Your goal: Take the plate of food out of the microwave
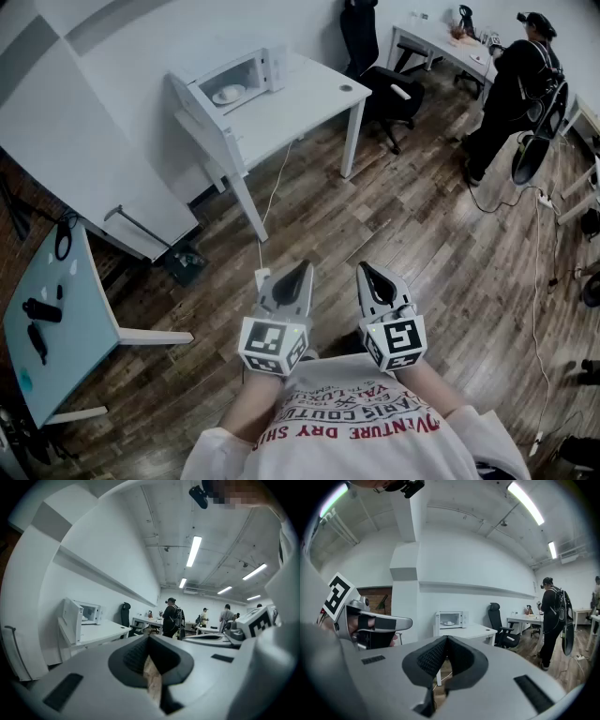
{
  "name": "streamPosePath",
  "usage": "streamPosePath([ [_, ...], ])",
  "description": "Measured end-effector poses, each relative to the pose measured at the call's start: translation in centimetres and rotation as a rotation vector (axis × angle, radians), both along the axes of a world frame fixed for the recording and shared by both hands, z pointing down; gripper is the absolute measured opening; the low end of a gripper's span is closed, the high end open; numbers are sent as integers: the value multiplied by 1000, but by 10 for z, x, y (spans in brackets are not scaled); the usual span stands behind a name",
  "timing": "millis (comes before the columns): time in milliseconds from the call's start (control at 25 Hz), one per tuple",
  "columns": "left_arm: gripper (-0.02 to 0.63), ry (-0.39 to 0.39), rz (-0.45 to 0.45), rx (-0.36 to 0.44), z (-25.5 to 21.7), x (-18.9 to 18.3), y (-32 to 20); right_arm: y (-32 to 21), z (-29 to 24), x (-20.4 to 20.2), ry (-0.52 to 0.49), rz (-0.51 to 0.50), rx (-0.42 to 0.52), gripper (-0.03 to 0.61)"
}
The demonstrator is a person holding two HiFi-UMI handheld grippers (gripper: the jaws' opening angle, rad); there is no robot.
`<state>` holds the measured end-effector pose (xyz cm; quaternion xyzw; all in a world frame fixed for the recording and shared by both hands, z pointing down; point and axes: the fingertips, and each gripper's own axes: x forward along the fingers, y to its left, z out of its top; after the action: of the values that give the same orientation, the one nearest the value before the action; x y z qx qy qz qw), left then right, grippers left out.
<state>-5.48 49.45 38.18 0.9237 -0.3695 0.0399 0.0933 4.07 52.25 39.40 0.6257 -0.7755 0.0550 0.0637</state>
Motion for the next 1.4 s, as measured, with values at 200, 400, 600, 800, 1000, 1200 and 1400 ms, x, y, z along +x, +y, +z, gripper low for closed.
streamPosePath([
  [200,7,4,11,-5,2,0,-5,-4,1,0,1,13,0,12],
  [400,6,4,12,-3,3,-4,-9,-9,3,0,-25,42,-4,12],
  [600,6,-6,7,1,8,-9,-18,-19,11,-1,-27,50,-15,11],
  [800,6,-8,-23,-20,17,-5,-45,-45,20,7,-29,30,-39,11],
  [1000,6,-21,-68,-31,21,16,-83,-92,23,27,-38,-19,-46,11],
  [1200,6,-29,-157,-34,18,39,-133,-156,17,50,-43,-119,-46,12],
  [1400,6,-41,-244,-21,10,74,-180,-215,6,86,-27,-227,-47,12],
])
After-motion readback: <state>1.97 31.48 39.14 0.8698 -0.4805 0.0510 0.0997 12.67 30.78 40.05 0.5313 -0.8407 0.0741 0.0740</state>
